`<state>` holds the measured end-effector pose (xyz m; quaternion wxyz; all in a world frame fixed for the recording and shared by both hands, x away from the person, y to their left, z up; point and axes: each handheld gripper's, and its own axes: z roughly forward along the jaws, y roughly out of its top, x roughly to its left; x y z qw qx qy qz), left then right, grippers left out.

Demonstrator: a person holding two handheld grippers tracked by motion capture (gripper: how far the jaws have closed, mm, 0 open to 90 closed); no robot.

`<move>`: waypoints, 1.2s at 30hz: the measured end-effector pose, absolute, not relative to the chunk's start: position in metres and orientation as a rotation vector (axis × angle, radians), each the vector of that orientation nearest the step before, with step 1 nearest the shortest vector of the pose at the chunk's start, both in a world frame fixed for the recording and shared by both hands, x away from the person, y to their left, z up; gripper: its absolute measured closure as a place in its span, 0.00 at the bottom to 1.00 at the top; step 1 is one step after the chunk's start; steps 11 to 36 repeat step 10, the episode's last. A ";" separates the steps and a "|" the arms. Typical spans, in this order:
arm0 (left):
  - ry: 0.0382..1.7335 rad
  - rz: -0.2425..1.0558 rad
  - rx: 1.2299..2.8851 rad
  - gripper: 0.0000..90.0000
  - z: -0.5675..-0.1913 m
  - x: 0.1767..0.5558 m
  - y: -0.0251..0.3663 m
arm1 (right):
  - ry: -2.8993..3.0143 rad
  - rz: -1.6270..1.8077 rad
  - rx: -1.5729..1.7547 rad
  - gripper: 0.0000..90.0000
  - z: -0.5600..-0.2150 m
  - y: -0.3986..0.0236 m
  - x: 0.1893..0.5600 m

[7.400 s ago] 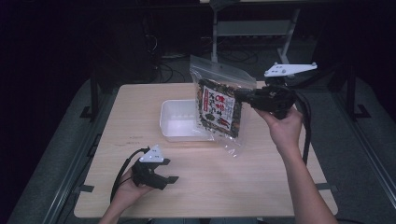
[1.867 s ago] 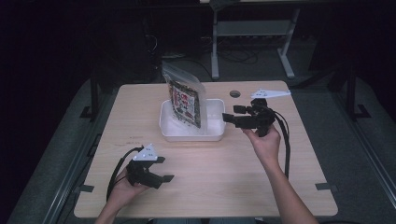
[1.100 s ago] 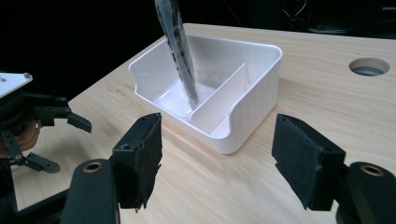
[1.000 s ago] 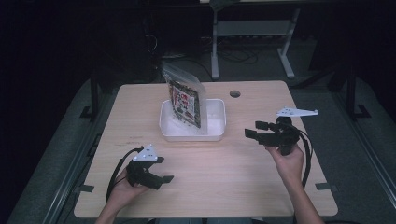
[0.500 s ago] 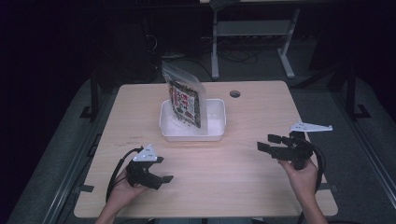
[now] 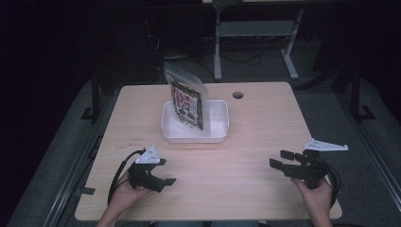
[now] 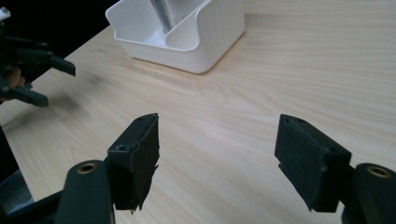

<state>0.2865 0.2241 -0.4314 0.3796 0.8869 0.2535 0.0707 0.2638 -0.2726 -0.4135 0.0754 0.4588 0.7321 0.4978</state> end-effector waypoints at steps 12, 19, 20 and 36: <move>0.638 0.175 2.270 0.20 -0.432 0.286 0.222 | 2.154 1.531 1.377 0.32 -0.430 -0.276 0.235; 0.638 0.175 2.270 0.20 -0.432 0.286 0.222 | 2.154 1.531 1.377 0.32 -0.430 -0.276 0.235; 0.638 0.175 2.270 0.20 -0.432 0.286 0.222 | 2.154 1.531 1.377 0.32 -0.430 -0.276 0.235; 0.638 0.175 2.270 0.20 -0.432 0.286 0.222 | 2.154 1.531 1.377 0.32 -0.430 -0.276 0.235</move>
